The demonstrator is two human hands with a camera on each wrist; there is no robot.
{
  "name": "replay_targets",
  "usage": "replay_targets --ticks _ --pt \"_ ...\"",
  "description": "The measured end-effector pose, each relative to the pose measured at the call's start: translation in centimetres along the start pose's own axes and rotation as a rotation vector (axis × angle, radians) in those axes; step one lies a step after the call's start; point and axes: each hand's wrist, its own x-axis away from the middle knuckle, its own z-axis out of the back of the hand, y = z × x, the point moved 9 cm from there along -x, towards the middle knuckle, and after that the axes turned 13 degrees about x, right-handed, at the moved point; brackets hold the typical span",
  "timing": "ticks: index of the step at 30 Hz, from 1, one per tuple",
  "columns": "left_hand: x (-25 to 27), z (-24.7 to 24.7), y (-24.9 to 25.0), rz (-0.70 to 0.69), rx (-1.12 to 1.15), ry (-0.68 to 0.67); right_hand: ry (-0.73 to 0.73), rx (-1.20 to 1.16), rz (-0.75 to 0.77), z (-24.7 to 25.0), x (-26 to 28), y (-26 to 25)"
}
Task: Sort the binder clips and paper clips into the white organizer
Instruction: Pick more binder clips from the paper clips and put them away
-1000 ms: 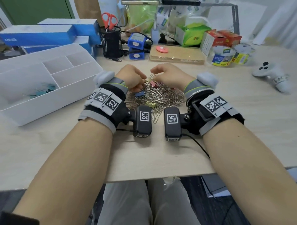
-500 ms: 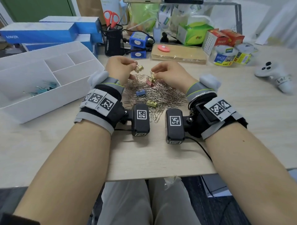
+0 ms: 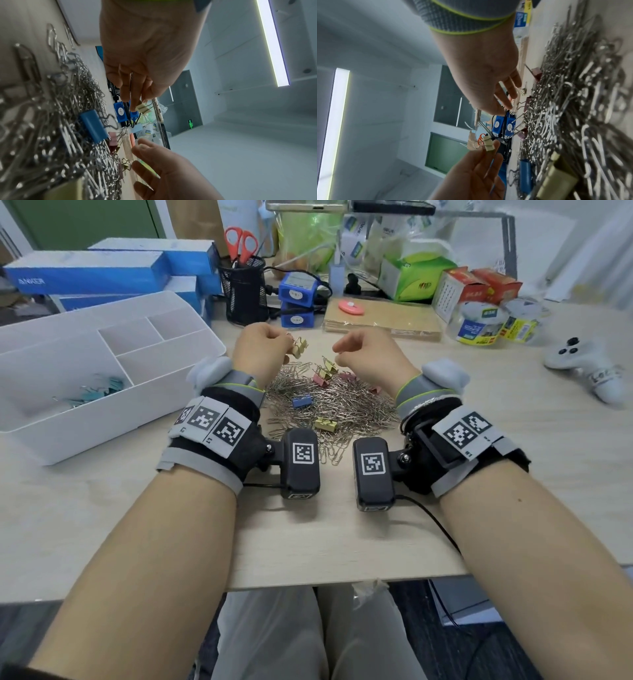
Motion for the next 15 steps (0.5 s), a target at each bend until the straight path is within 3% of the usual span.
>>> replay_targets --ticks 3,7,15 --pt "-0.1 -0.9 -0.4 0.05 0.028 -0.086 -0.067 0.139 0.005 -0.5 -0.7 -0.3" --pt "0.1 -1.5 -1.0 0.124 0.103 -0.141 -0.241 0.235 0.125 -2.6 -0.8 -2.1" --pt "0.4 -1.7 -1.5 0.191 0.274 -0.126 -0.2 0.132 0.114 -1.9 -0.6 -0.9"
